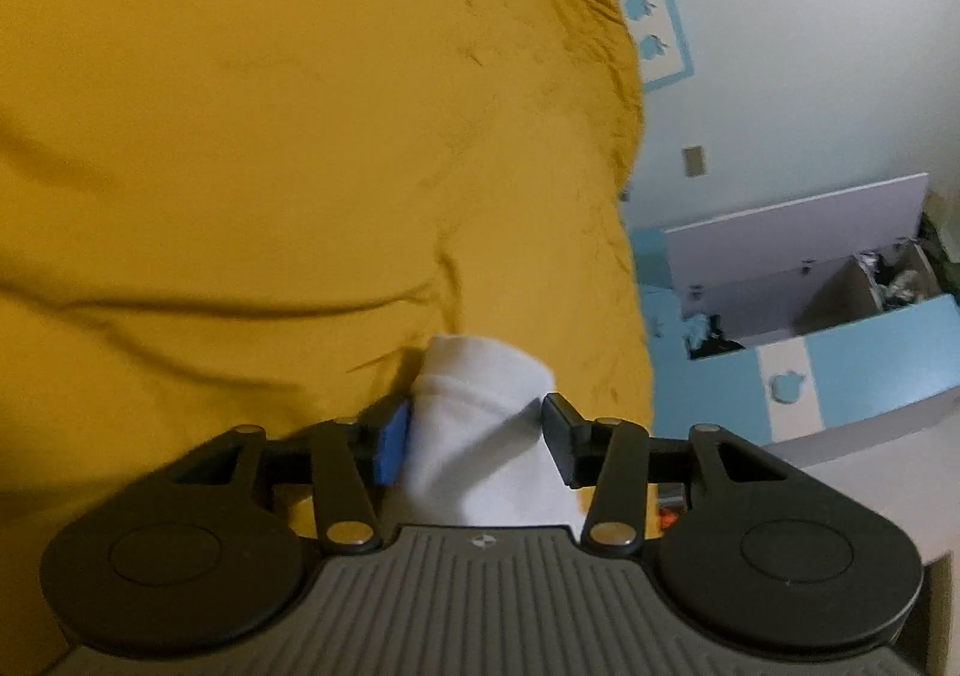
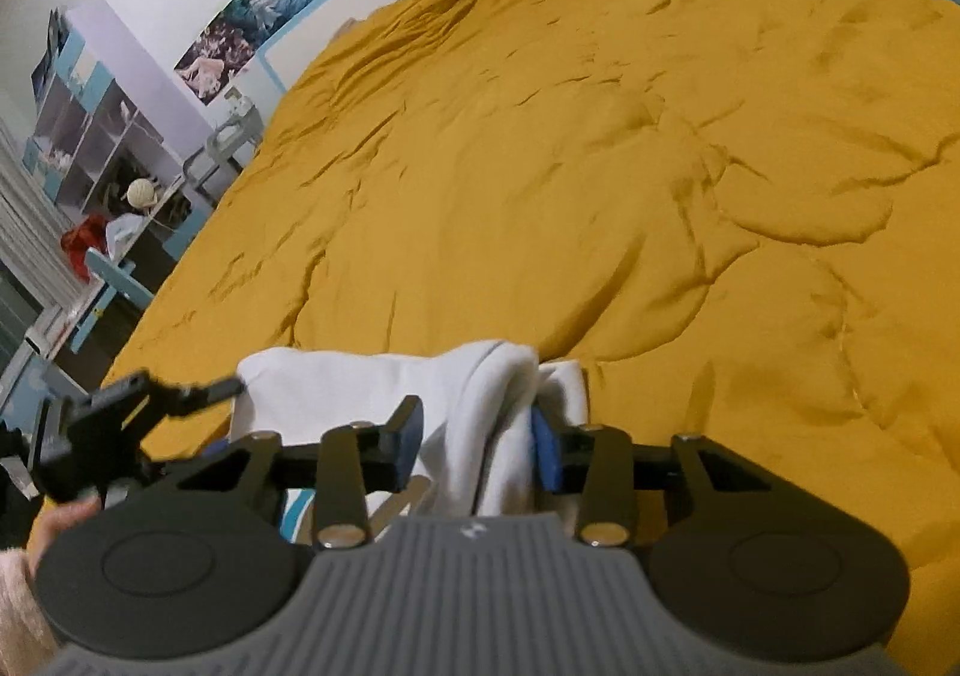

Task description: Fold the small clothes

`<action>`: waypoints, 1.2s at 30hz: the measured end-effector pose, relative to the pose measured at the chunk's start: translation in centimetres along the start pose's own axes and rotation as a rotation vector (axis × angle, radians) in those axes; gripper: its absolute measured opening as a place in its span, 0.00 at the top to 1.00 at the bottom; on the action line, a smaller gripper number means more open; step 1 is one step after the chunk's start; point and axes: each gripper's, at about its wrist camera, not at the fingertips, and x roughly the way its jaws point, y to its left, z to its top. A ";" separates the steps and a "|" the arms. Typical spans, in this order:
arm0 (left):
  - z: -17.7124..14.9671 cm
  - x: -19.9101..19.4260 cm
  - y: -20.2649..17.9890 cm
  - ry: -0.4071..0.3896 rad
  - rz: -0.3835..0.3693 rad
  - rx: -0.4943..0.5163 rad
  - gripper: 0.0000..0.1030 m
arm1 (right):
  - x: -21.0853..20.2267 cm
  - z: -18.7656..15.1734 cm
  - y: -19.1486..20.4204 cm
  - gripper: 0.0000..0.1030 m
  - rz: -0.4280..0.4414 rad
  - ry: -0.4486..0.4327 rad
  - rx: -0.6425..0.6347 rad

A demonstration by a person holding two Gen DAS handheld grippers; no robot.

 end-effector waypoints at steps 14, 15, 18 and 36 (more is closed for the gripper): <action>1.5 2.2 -1.1 -0.006 0.117 0.113 0.81 | 0.7 -0.2 -2.1 0.76 0.001 -0.008 0.097; 1.6 1.6 -1.4 -0.012 0.114 0.106 0.80 | -0.2 -0.1 -1.6 0.71 -0.011 -0.019 0.077; 1.9 -1.6 -2.9 -0.057 0.093 0.136 0.80 | -3.6 -0.4 -0.3 0.71 0.018 -0.047 0.006; -19.8 -14.3 -3.5 0.213 0.033 0.277 0.74 | -7.0 -4.9 0.7 1.00 0.059 0.021 0.087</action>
